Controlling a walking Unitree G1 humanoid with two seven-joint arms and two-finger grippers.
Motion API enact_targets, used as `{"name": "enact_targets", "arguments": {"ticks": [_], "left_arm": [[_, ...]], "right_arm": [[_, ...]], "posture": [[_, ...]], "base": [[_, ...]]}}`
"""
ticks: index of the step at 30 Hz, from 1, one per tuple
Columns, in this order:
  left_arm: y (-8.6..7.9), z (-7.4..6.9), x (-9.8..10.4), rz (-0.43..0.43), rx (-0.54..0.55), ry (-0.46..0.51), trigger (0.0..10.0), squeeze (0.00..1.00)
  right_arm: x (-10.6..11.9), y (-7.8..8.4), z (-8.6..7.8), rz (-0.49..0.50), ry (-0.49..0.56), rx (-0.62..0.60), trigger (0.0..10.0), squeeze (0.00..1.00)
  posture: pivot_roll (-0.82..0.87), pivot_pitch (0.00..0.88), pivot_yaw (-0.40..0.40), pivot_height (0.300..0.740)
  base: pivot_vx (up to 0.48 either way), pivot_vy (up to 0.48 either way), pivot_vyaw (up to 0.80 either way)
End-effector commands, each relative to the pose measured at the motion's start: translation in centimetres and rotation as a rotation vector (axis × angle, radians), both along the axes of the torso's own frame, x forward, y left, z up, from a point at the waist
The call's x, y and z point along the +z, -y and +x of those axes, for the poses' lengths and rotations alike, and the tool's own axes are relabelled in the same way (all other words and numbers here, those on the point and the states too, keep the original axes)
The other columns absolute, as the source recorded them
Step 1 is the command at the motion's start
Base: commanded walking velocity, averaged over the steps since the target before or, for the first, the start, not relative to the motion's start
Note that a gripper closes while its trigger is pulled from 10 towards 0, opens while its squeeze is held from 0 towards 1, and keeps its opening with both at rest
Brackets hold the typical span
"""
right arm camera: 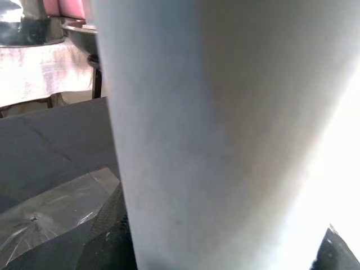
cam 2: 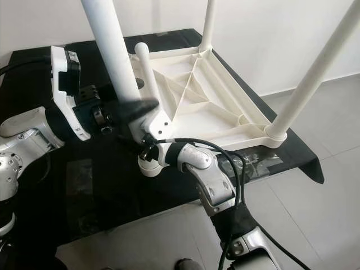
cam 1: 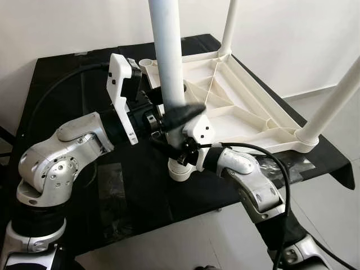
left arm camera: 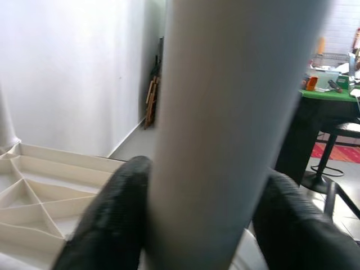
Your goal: Building children table
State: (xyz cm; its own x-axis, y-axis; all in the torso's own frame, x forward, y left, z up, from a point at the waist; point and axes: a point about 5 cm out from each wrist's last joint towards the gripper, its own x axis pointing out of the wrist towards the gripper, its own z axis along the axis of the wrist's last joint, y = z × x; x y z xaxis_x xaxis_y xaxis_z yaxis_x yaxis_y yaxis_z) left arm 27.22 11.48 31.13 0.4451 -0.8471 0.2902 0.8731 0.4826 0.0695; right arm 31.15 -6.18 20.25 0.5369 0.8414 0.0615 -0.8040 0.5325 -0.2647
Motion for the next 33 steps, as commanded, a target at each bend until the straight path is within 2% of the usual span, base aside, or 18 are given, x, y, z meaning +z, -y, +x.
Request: {"name": "enact_targets", "arguments": {"ticks": [1,10,14,16,17,18,19,20,22,23,24,27,28,30,33], "left_arm": [[0.3,-0.3,0.3,0.004,-0.026,0.014,0.0,0.0],[0.7,0.0,0.4,-0.009,-0.047,0.021,0.0,0.0],[1.1,0.3,0.6,0.007,-0.073,0.036,0.0,0.0],[1.1,0.3,0.6,0.007,-0.073,0.036,0.0,0.0],[1.3,0.4,0.7,0.017,-0.089,0.043,0.0,0.0],[1.3,0.4,0.7,0.017,-0.089,0.043,0.0,0.0],[1.6,0.5,0.9,0.028,-0.111,0.051,0.0,0.0],[1.6,0.5,0.9,0.028,-0.111,0.051,0.0,0.0],[2.3,0.4,1.5,0.07,-0.201,0.09,0.0,0.0],[2.6,0.3,1.9,0.088,-0.253,0.108,0.0,0.0],[2.9,0.1,2.2,0.098,-0.3,0.117,0.0,0.0],[3.0,-0.1,2.3,0.102,-0.327,0.119,0.0,0.0],[3.0,-0.4,2.6,0.108,-0.381,0.129,0.0,0.0],[3.1,-1.1,3.2,0.114,-0.498,0.134,0.0,0.0],[3.2,-1.4,3.6,0.108,-0.546,0.141,0.0,0.0]], "right_arm": [[-0.5,-0.5,0.1,0.013,-0.039,0.002,10.0,0.0],[-0.3,-0.5,0.4,0.074,-0.071,0.006,10.0,0.0],[0.9,-0.2,0.6,0.077,-0.064,0.11,10.0,0.04],[0.9,-0.2,0.6,0.077,-0.064,0.11,10.0,0.04],[1.5,0.0,0.6,0.064,-0.054,0.167,10.0,1.0],[1.5,0.0,0.6,0.064,-0.054,0.167,10.0,1.0],[2.2,0.3,0.5,0.025,-0.022,0.251,10.0,1.0],[2.2,0.3,0.5,0.025,-0.022,0.251,10.0,1.0],[3.8,1.2,0.5,-0.095,0.049,0.446,10.0,0.96],[4.3,1.7,0.5,-0.144,0.058,0.524,10.0,0.8],[4.6,2.0,0.6,-0.174,0.055,0.571,10.0,0.24],[4.8,2.1,0.6,-0.188,0.05,0.593,10.0,0.24],[4.9,2.2,0.6,-0.195,0.033,0.627,10.0,0.0],[5.2,2.1,0.5,-0.193,-0.012,0.704,10.0,0.0],[5.2,2.0,0.3,-0.196,-0.028,0.747,10.0,0.0]], "posture": [[-0.11,0.115,-0.003,0.74],[-0.12,0.114,-0.002,0.74],[-0.12,0.112,-0.002,0.74],[-0.12,0.112,-0.002,0.74],[-0.11,0.11,-0.003,0.74],[-0.11,0.11,-0.003,0.74],[-0.11,0.109,-0.003,0.74],[-0.11,0.109,-0.003,0.74],[-0.12,0.104,-0.004,0.74],[-0.11,0.103,-0.006,0.74],[-0.11,0.104,-0.007,0.74],[-0.11,0.104,-0.007,0.74],[-0.11,0.103,-0.009,0.74],[-0.11,0.103,-0.01,0.74],[-0.1,0.102,-0.011,0.74]], "base": [[0.0,0.0,0.0],[0.0,0.0,0.0],[0.0,0.0,0.0],[0.0,0.0,0.0],[0.0,0.0,0.0],[0.0,0.0,0.0],[0.0,0.0,0.0],[0.0,0.0,0.0],[0.0,0.0,0.0],[0.0,0.0,0.0],[0.0,0.0,0.0],[0.0,0.0,0.0],[0.0,0.0,0.0],[0.0,0.0,0.0],[0.0,0.0,0.0]]}}
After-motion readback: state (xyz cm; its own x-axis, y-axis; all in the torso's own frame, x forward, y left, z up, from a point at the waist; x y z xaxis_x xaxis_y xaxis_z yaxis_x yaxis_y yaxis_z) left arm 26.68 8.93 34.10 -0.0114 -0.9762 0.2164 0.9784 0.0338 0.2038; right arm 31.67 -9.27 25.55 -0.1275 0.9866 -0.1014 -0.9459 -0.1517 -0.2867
